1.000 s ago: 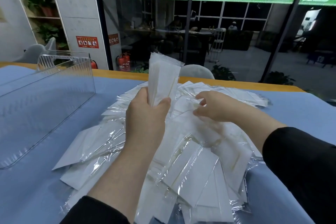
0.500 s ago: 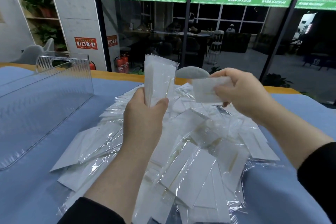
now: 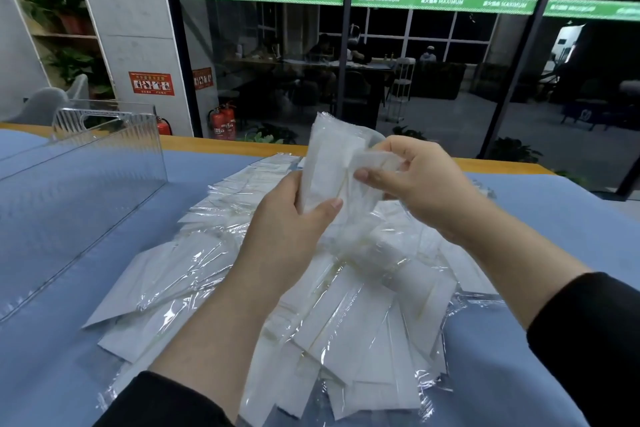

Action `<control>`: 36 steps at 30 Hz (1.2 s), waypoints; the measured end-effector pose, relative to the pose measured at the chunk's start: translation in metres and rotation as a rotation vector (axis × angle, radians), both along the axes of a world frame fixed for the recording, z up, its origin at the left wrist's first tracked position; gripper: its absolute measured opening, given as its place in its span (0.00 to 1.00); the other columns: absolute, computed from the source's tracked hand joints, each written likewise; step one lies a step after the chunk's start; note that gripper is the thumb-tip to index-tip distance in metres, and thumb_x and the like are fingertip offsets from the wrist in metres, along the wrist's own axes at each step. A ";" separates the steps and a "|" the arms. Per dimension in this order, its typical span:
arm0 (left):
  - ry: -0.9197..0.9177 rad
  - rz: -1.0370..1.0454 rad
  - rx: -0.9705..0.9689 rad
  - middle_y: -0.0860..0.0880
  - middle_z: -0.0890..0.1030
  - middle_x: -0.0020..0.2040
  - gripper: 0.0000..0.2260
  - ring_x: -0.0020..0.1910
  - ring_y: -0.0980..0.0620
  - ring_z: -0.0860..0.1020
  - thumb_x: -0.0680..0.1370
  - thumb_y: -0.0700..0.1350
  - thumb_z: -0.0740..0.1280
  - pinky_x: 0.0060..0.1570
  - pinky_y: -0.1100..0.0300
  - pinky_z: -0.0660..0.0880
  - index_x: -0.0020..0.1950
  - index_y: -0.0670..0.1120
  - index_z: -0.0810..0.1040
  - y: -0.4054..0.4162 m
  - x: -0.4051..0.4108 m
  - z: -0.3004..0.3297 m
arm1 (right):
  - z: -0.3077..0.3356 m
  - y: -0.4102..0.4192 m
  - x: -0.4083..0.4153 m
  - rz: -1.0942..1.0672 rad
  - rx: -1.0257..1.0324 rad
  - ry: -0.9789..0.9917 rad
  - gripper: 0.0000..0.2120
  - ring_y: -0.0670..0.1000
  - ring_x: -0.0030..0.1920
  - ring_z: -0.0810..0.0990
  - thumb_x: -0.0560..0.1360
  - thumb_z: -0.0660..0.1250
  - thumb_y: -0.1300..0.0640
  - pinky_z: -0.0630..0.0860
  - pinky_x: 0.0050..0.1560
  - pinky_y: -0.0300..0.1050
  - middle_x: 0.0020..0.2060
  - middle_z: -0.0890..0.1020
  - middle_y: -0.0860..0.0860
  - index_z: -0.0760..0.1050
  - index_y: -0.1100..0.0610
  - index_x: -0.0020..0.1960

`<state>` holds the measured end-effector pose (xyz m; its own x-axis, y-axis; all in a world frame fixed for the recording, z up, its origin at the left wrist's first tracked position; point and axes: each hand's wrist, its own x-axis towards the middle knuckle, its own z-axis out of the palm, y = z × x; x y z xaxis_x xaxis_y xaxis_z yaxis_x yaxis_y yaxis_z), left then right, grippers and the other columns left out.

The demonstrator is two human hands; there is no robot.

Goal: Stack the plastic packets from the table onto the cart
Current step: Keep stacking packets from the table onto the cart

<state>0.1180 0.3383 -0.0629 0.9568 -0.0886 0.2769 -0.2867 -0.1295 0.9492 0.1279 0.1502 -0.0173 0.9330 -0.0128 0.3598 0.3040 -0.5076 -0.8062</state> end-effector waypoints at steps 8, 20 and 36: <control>0.020 0.048 -0.118 0.57 0.86 0.50 0.09 0.50 0.55 0.84 0.79 0.49 0.72 0.52 0.42 0.82 0.58 0.55 0.81 0.003 0.004 -0.002 | -0.004 0.025 0.002 0.059 0.198 -0.013 0.08 0.53 0.42 0.85 0.75 0.75 0.54 0.84 0.44 0.59 0.44 0.86 0.58 0.83 0.58 0.50; 0.140 -0.125 -0.282 0.48 0.87 0.54 0.13 0.54 0.45 0.85 0.78 0.46 0.74 0.58 0.39 0.80 0.62 0.48 0.81 0.003 0.000 0.002 | -0.012 0.047 0.007 -0.008 0.167 -0.037 0.21 0.47 0.25 0.70 0.75 0.73 0.42 0.66 0.28 0.41 0.28 0.75 0.51 0.73 0.58 0.37; -0.095 0.350 -0.321 0.65 0.74 0.24 0.13 0.25 0.69 0.72 0.76 0.42 0.74 0.25 0.76 0.65 0.41 0.52 0.70 0.040 0.010 0.018 | -0.043 0.045 -0.009 0.561 -1.046 -0.061 0.27 0.39 0.68 0.65 0.77 0.70 0.50 0.58 0.71 0.38 0.72 0.67 0.34 0.67 0.38 0.73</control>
